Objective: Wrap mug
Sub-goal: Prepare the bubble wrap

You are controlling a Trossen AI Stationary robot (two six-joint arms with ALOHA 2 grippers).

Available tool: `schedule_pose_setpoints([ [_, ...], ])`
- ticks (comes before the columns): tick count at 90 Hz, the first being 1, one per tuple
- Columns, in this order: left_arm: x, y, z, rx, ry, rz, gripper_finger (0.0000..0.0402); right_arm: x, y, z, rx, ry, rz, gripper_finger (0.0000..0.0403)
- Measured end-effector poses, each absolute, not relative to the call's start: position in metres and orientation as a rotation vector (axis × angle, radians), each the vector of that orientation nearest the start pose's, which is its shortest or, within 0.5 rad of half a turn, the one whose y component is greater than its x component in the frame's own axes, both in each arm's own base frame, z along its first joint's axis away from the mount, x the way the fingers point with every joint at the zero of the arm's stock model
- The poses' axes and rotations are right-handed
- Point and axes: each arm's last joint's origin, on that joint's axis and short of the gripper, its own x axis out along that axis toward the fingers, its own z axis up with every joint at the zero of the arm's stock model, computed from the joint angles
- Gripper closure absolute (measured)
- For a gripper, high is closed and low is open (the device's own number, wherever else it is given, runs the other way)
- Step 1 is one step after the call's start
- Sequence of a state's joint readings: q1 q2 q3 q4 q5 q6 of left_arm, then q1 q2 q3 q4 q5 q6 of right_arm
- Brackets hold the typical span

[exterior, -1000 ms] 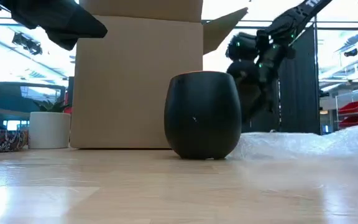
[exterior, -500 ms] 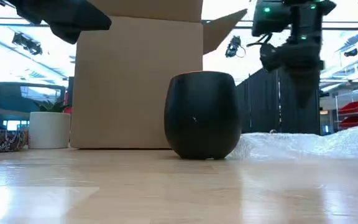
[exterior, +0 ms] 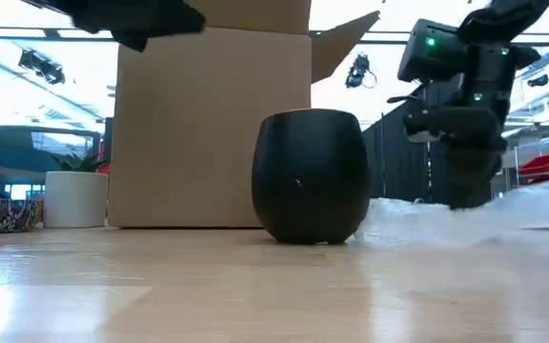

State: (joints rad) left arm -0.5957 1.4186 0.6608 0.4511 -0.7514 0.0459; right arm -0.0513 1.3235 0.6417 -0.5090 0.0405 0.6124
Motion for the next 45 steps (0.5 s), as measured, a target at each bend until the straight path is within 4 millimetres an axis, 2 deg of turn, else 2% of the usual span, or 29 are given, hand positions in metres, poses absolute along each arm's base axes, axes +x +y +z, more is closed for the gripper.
schedule_pose_setpoints([
  [12, 0.266, -0.138, 0.215, 0.227, 0.262, 0.056, 0.0385, 0.221, -0.013, 0.162, 0.537, 1.11, -0.432, 0.033],
  [30, 0.289, -0.141, 0.231, 0.214, 0.282, -0.102, 0.0385, 0.227, -0.008, 0.165, 0.524, 1.051, -0.367, 0.033],
  [45, 0.307, -0.145, 0.232, 0.238, 0.369, -0.13, 0.0375, 0.229, -0.006, 0.166, 0.503, 1.035, -0.34, 0.033],
])
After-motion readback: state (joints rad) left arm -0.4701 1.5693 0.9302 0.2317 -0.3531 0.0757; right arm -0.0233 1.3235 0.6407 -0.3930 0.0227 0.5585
